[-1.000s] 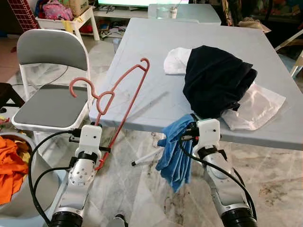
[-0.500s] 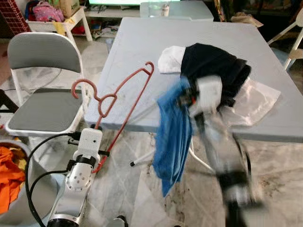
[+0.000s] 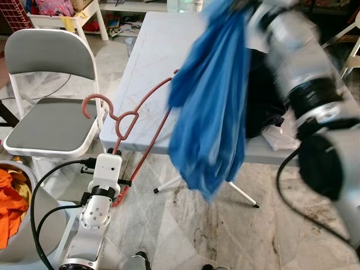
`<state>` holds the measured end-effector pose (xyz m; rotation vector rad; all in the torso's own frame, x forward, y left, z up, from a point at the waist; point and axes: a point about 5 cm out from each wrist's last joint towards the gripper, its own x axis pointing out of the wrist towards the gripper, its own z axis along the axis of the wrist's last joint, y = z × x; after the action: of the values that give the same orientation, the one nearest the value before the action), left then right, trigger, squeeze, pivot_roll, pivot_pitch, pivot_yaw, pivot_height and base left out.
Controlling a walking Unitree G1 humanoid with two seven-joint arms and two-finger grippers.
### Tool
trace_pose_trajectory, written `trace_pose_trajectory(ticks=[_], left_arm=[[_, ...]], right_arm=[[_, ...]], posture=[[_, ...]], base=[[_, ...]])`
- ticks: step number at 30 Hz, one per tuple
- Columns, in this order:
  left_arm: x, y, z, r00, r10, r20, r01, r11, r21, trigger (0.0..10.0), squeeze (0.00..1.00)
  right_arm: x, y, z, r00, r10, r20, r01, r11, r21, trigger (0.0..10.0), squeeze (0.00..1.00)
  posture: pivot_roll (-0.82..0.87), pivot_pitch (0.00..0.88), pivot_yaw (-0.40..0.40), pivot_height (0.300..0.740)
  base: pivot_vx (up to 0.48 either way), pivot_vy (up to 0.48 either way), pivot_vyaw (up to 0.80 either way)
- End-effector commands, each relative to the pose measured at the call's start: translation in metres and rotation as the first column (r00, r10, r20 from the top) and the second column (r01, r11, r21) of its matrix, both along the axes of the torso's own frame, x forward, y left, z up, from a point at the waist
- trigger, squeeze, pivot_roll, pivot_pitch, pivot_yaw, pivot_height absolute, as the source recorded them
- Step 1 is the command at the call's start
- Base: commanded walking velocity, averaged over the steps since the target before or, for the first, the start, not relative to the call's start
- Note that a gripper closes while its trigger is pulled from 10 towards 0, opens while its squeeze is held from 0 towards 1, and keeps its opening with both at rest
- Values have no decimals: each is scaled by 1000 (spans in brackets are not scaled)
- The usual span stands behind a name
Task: Hang hanger
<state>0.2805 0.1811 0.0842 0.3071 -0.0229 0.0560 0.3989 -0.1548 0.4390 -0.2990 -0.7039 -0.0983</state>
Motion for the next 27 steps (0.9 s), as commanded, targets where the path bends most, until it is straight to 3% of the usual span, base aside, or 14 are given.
trace_pose_trajectory(ticks=[1,4,6,9,10,11,12,13,15,19,22,23,26,27], left_arm=[[-5,10,-3,998,65,-16,-65,998,25,10000,0],[-9,13,-3,996,88,-15,-88,996,24,10000,0],[-14,15,-6,995,100,-24,-100,995,20,10000,0],[-16,15,-6,994,104,-24,-103,994,19,10000,0],[-16,15,-6,994,104,-24,-103,994,19,10000,0],[-16,15,-6,994,106,-23,-105,994,18,10000,0],[-16,16,-5,994,108,-22,-107,994,18,10000,0],[-17,16,-4,993,113,-20,-113,993,17,10000,0],[-17,16,-4,993,113,-19,-113,993,16,10000,0],[-17,14,-4,994,104,-24,-103,995,10,10000,0],[-14,10,-3,996,81,-26,-81,997,3,10000,0],[-13,9,-3,997,74,-26,-74,997,0,10000,0],[-12,7,-4,997,66,-28,-66,998,-4,10000,0],[-11,6,-4,998,63,-31,-63,998,-6,10000,0]], right_arm=[[-13,-1,25,985,-84,152,92,995,-46,10000,0],[-16,-5,27,973,-118,196,133,989,-61,10000,0],[-5,1,-2,990,-81,120,98,985,-144,10000,0],[6,9,-35,1000,-12,-1,12,981,-195,10000,0],[6,9,-35,1000,-12,-1,12,981,-195,10000,0],[12,14,-56,996,35,-86,-54,971,-231,10000,98],[15,19,-75,985,79,-153,-116,961,-251,10000,1000],[20,28,-120,928,172,-331,-266,927,-266,10000,1000],[19,33,-148,874,230,-428,-364,893,-264,10000,1000],[16,32,-173,818,254,-517,-447,846,-291,10000,1000],[14,26,-189,742,267,-615,-531,794,-295,10000,1000],[13,25,-192,718,270,-641,-555,778,-294,10000,1000],[12,23,-192,701,298,-649,-581,766,-276,10000,1000],[10,21,-193,675,304,-672,-619,730,-291,10000,1000]], posture=[[212,169,-73,740],[222,178,-78,740],[233,184,-83,740],[240,185,-84,740],[240,185,-84,740],[242,185,-85,740],[242,185,-85,740],[245,189,-83,740],[243,191,-81,740],[230,191,-76,740],[220,190,-75,740],[215,188,-74,740],[212,187,-74,740],[206,183,-74,740]], base=[[0,0,0],[0,0,0],[0,0,0],[0,0,0],[0,0,0],[0,0,0],[0,0,0],[0,0,0],[0,0,0],[0,0,0],[0,0,0],[0,0,0],[0,0,0],[0,0,0]])
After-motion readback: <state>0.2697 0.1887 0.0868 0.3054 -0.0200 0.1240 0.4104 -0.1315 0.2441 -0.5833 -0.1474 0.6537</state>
